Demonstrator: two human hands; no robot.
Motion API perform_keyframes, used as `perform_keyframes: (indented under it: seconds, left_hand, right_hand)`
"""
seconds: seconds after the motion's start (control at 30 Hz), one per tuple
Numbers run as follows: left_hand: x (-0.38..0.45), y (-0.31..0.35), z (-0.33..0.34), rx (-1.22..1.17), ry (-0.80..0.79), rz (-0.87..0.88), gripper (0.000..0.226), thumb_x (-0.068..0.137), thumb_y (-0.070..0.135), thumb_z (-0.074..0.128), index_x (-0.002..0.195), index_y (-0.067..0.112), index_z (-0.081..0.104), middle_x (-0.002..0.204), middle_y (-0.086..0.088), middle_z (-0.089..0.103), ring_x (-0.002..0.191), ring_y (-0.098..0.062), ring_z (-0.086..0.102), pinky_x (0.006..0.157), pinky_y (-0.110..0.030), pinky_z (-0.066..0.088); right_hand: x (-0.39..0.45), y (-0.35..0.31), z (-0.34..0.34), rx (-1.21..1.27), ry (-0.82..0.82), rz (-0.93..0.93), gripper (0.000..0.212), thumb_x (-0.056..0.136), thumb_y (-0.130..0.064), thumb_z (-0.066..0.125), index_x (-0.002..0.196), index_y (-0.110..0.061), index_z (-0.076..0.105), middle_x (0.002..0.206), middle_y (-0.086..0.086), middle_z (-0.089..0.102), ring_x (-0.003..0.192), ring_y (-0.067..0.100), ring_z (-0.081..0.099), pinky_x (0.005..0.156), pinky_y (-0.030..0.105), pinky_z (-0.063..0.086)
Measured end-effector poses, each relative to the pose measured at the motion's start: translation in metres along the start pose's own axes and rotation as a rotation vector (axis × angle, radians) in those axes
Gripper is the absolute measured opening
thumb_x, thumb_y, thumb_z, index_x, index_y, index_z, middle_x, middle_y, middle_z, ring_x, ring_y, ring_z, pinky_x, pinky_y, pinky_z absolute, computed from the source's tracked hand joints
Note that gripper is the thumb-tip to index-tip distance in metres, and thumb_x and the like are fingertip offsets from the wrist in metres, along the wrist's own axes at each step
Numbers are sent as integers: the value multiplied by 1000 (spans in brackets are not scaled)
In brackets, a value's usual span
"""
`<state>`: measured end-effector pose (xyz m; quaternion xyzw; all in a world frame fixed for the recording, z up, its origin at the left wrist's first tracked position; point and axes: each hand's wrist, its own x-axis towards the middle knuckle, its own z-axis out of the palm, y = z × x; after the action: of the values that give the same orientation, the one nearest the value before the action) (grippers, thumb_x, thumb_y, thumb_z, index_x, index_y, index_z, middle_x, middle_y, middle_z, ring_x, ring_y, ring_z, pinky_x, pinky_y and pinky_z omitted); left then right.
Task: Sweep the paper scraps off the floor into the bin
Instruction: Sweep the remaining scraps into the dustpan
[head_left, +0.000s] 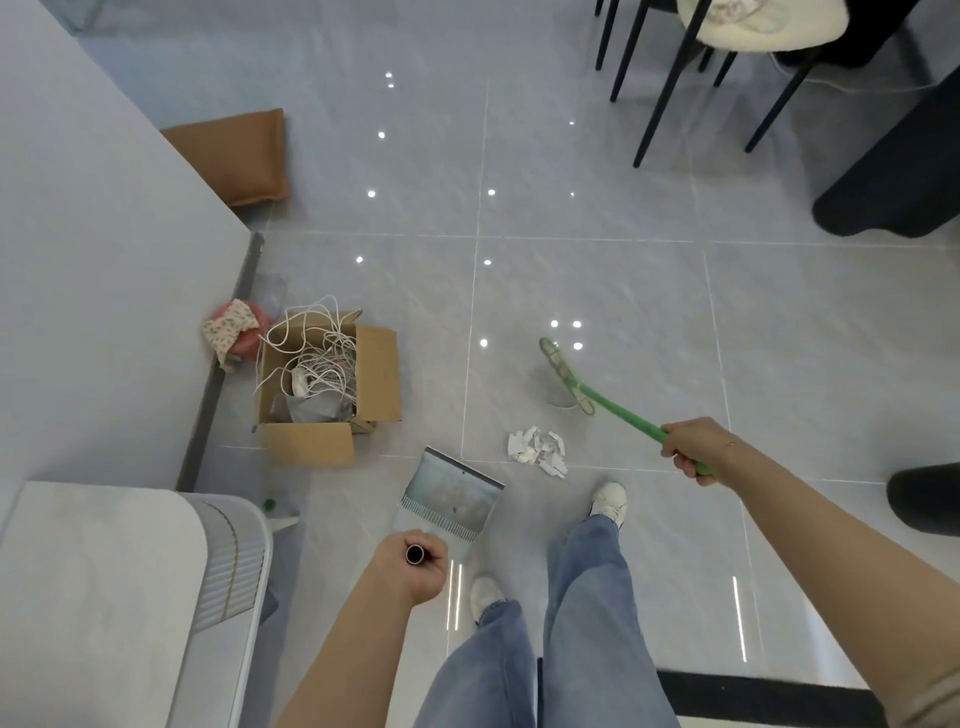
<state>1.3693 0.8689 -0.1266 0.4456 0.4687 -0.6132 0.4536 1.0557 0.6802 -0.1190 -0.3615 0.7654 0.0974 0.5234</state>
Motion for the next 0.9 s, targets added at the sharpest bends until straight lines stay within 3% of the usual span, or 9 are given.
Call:
perform_keyframes:
  seconds: [0.27,0.33,0.47,0.6,0.67,0.77,0.9]
  left_hand:
    - [23,12,1,-7,44,9,22,100,7,33,79,3,41,29,-3,31,17,-11,34,24,-11,32]
    - [25,13,7,-5,58,20,21,97,3,35,77,5,40,29,-3,31,17,-11,34,24,-12,32]
    - [28,17,17,37,59,74,23,69,-9,31,67,14,32,27,-1,30,17,-11,34,24,-11,32]
    - [30,24,21,98,67,117,26,67,-10,29,64,16,30,29,-1,32,18,-11,34,25,-10,30]
    - [28,30,23,151,71,116,28,71,-10,27,62,16,28,29,-1,30,18,-11,33,24,-10,28]
    - [27,46,20,188,63,97,34,96,4,30,63,14,31,30,-2,31,18,-10,33,24,-11,29]
    - [23,65,12,296,60,44,24,96,11,42,75,2,42,39,-8,41,20,-11,38,24,-11,32]
  right_hand:
    - [31,-7,5,-304,10,-34,46,86,3,43,130,2,54,56,11,44,46,19,37,46,22,28]
    - [28,-3,15,-398,-16,-60,46,87,2,41,130,-2,54,59,10,47,45,19,41,44,21,32]
    - [11,4,36,-522,-54,-110,46,86,-1,40,130,-4,56,64,4,51,47,14,50,41,19,38]
    - [-1,6,32,-577,-112,-98,46,83,1,41,124,-4,61,60,3,50,44,14,45,41,17,35]
    - [-5,6,19,-559,-114,-91,45,82,0,47,124,-4,62,66,4,53,48,14,45,45,20,36]
    - [-11,12,7,-571,-47,-96,52,80,0,47,128,-13,61,69,3,57,48,15,45,47,21,37]
    - [-26,25,3,-488,8,-107,54,83,-2,45,134,-17,56,67,0,53,50,15,47,46,20,38]
